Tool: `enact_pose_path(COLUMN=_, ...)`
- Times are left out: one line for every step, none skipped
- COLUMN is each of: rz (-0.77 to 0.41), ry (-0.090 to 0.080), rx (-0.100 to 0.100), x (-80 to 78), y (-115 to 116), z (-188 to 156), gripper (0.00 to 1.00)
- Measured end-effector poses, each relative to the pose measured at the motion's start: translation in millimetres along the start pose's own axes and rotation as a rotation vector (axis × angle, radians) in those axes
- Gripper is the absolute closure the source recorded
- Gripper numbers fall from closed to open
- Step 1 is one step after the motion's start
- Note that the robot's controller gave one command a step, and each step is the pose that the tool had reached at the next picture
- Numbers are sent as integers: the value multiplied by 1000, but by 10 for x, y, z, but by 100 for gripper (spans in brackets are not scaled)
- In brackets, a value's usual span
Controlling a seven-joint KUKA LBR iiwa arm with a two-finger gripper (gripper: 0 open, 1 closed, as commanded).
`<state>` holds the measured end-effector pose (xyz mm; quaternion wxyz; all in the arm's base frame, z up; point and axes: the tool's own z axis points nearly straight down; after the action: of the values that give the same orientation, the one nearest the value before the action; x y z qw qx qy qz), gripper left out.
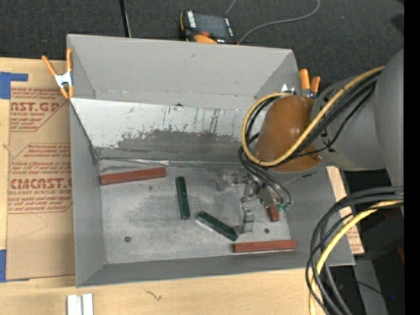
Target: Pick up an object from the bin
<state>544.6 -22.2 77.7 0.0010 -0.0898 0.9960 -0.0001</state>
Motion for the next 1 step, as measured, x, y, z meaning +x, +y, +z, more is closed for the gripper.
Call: enact_pose_path(rz=53, ry=-1, rx=-3, x=445, y=561, z=54, gripper=0)
